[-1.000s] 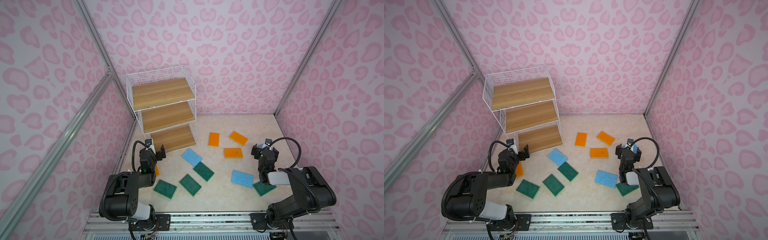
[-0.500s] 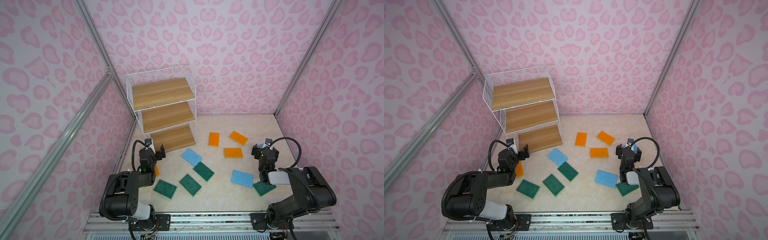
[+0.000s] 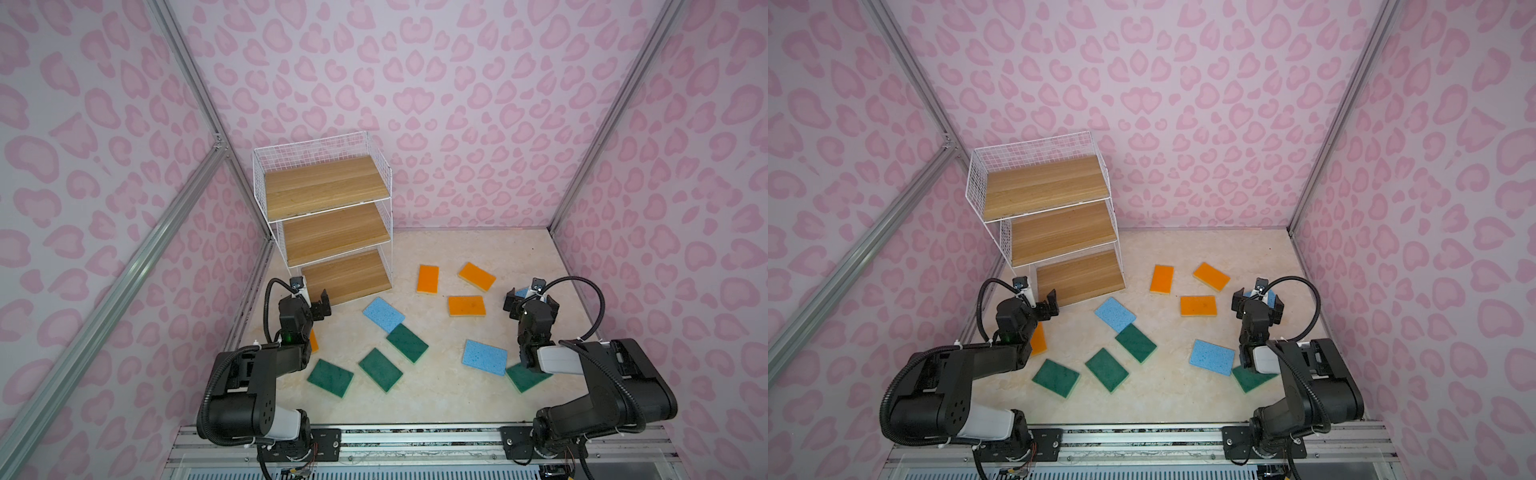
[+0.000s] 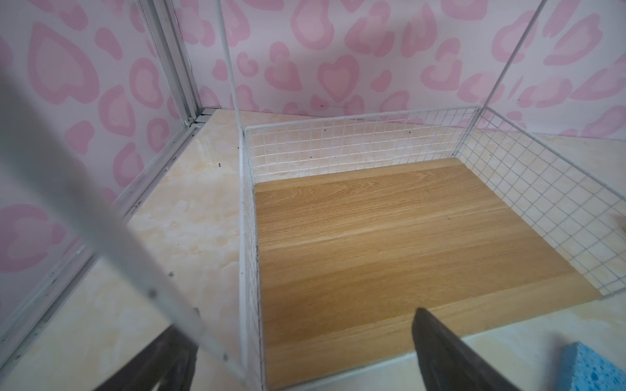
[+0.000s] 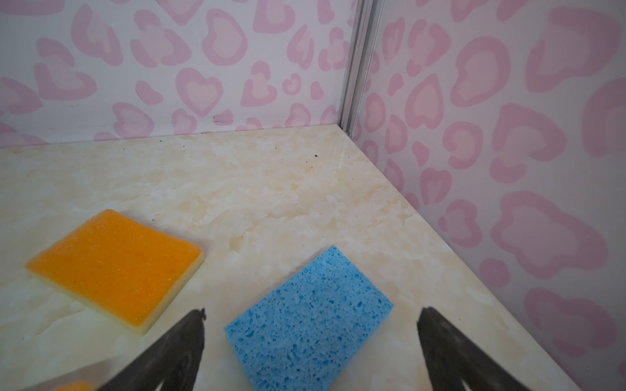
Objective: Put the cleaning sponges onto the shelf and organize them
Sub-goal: 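Raise both arms from rest and move them toward the sponges, then grasp the blue sponge near the shelf with the left gripper while the right gripper approaches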
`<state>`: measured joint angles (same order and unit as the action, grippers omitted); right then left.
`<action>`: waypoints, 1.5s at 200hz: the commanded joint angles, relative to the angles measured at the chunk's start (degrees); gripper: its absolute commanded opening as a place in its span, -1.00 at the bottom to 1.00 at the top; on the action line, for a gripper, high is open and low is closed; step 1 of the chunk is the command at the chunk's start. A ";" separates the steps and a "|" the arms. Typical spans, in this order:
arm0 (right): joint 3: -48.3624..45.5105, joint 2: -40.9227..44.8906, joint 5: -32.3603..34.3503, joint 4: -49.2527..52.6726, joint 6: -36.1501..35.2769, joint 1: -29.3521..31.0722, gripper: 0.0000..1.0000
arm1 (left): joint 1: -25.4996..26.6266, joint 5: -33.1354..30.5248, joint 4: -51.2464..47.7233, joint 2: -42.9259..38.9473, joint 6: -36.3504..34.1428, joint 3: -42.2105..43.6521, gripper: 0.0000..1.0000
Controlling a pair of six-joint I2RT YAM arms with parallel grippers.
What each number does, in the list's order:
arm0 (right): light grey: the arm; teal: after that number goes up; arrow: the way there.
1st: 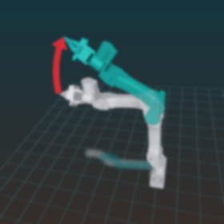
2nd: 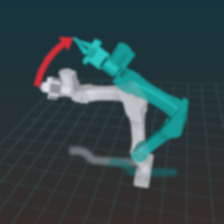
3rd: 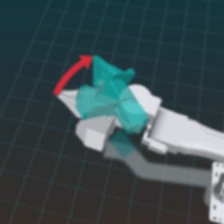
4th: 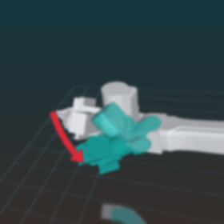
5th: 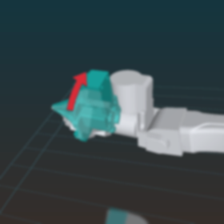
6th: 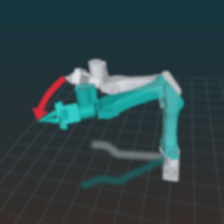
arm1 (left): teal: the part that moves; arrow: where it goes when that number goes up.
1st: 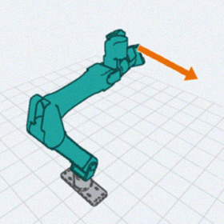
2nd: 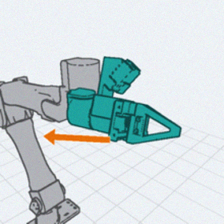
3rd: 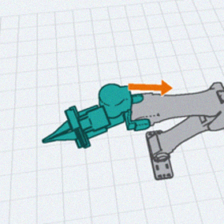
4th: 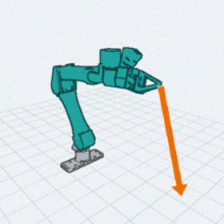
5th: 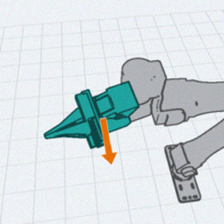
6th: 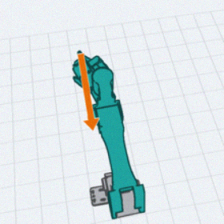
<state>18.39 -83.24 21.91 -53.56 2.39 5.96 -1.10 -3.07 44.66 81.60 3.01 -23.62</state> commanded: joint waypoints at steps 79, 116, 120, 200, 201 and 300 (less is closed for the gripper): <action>14.96 21.80 -10.16 46.58 11.31 0.11 0.82 | 4.05 -0.79 -30.77 -21.00 13.32 -11.00 0.99; 18.10 26.74 -20.20 55.45 15.41 1.68 0.76 | 11.44 -1.73 -42.00 -26.94 16.73 -13.54 0.94; 18.36 27.32 -21.21 56.24 15.88 2.04 0.76 | 12.16 -1.68 -43.16 -27.74 17.63 -13.70 0.93; 23.26 30.17 -33.88 67.66 21.06 12.18 0.43 | 32.91 0.26 -61.70 -31.93 36.68 -12.14 0.37; 23.26 30.12 -34.01 67.69 21.20 12.25 0.43 | 33.14 0.17 -61.66 -31.94 36.96 -11.93 0.37; 22.56 20.48 -40.37 61.77 26.67 16.72 0.30 | 37.78 -3.90 -52.93 -16.48 52.01 -6.82 0.18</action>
<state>41.21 -60.93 -16.82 12.47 27.42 22.50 38.15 -5.37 -13.30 60.64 50.52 -28.58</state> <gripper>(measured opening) 0.652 0.606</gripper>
